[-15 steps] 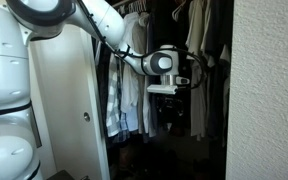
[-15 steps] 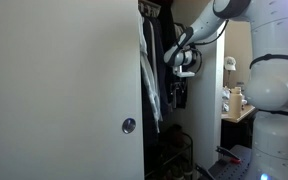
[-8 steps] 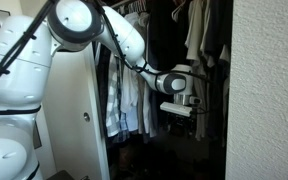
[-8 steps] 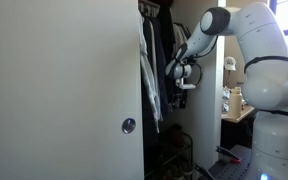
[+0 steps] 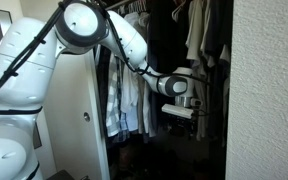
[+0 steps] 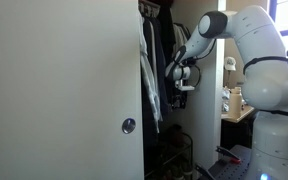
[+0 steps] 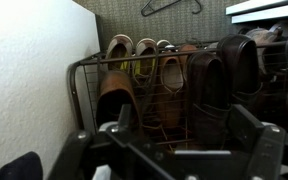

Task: Move the right brown shoe to the left

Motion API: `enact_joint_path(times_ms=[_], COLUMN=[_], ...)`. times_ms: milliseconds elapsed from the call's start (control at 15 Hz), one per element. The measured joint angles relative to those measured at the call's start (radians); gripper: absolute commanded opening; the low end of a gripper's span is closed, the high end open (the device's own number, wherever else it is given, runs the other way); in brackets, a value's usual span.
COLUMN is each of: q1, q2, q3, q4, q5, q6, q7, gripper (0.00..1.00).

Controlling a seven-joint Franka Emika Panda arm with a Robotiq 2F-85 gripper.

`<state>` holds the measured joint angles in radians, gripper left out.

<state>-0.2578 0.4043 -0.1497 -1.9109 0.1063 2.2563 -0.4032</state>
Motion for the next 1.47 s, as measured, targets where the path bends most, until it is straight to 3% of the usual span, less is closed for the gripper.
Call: enact_joint_path(times_ms=[600, 1467], q1=[-0.010, -0.040], q2=[0.184, 0.528], q3=[0.014, 0.061], q4=[0.063, 0.395], q5=[-0.004, -0.066], q6=[0.121, 0.132], q7=[0.008, 0.008], gripper=[1.00, 1.00])
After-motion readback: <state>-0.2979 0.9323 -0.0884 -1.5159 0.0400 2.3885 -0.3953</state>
